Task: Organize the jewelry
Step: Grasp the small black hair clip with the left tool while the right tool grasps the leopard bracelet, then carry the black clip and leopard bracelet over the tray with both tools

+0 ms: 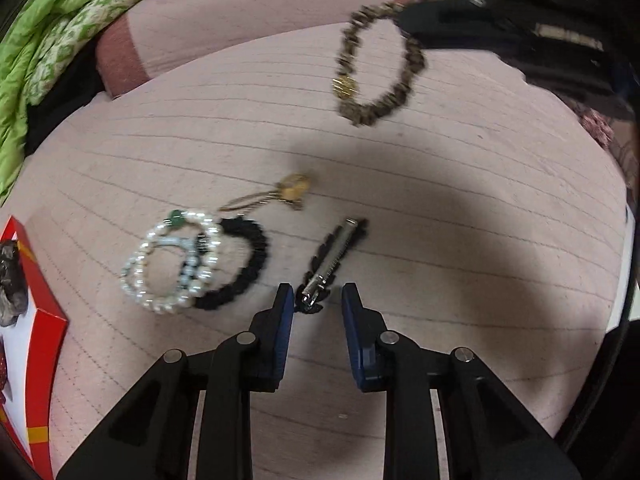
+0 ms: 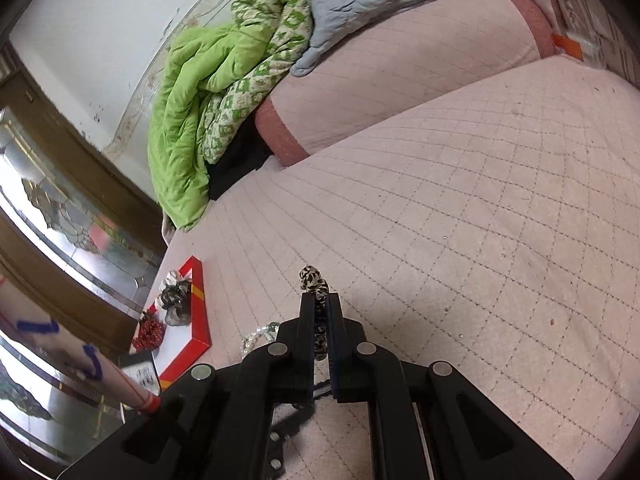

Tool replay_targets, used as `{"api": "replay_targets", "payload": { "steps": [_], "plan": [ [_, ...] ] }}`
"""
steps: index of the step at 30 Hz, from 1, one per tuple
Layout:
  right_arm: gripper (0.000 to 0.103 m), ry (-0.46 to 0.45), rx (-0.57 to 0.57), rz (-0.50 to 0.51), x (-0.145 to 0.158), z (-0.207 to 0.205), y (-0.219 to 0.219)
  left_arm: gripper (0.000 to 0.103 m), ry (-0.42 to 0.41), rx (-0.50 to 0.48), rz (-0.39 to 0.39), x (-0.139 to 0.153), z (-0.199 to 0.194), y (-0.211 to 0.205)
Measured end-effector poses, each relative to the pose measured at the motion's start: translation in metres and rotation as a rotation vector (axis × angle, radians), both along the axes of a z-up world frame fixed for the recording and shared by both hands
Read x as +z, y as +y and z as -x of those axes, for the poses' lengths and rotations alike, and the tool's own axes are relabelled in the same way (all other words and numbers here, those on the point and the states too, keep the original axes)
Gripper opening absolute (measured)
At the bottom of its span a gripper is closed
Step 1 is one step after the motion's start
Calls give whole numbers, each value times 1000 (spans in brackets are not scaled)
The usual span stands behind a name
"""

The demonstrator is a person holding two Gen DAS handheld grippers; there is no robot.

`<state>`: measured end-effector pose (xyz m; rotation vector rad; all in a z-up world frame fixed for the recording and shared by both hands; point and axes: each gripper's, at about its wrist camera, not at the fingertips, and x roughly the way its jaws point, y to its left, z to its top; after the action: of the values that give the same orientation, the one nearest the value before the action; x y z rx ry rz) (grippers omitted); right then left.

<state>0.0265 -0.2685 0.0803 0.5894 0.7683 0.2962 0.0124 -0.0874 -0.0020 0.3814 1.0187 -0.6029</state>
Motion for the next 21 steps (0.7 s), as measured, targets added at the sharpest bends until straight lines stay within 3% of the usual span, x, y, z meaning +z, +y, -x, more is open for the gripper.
{"api": "replay_targets", "payload": {
  "steps": [5,11,13,14,17,21],
  "plan": [
    [6,-3,-9,-10,2,3,-9,30,-6,5,-12,1,0,-11],
    [6,3,-2,-14,0,3,-12,31,-15,40,-10,-5,-15,-23],
    [6,2,-3,-15,0,3,-15,26,-26,62,-3,-6,-16,-25],
    [6,1,-2,-16,0,3,-16,16,-34,68,-2,-7,-15,-26],
    [6,-4,1,-12,1,3,-16,15,-61,103,-3,-5,-5,-28],
    [6,-8,12,-15,1,3,-15,15,-57,165,55,1,1,-15]
  ]
}}
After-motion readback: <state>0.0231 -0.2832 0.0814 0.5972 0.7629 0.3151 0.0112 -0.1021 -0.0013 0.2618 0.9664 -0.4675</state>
